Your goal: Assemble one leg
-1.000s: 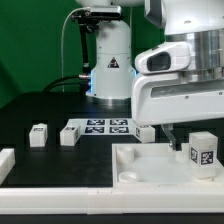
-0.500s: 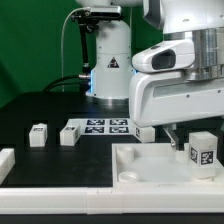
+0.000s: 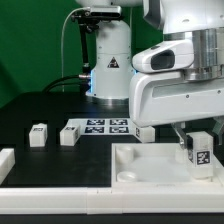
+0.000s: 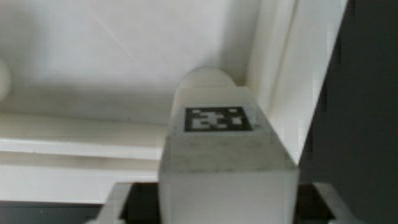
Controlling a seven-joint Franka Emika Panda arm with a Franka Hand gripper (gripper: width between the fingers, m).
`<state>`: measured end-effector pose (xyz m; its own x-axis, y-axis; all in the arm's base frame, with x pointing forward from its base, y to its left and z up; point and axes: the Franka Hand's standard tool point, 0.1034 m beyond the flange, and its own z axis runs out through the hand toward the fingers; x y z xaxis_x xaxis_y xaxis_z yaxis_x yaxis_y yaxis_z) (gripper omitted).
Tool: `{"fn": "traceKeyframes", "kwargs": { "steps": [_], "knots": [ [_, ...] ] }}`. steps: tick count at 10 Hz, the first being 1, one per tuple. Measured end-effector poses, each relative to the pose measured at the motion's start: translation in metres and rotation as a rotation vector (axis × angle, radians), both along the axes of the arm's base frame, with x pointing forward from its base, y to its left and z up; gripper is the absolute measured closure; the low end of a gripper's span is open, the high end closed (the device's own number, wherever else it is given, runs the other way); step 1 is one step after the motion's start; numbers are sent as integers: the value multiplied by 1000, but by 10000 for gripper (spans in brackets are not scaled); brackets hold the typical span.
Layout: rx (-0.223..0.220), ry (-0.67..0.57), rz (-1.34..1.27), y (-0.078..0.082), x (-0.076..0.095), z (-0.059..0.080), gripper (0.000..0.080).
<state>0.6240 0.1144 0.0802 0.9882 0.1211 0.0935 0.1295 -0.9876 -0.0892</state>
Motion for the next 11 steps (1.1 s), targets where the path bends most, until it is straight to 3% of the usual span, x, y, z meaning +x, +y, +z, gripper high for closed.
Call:
{"fn": "traceKeyframes", "kwargs": {
  "steps": [2,6,9,11],
  "knots": [
    [3,-1,-15,1,0,0,509],
    [44,-9,-704,0,-3,-1,508],
    [104,26,-1057,-3,-1,-2,507],
    [118,44,-1205,-2,-2,-1,506]
  ]
}}
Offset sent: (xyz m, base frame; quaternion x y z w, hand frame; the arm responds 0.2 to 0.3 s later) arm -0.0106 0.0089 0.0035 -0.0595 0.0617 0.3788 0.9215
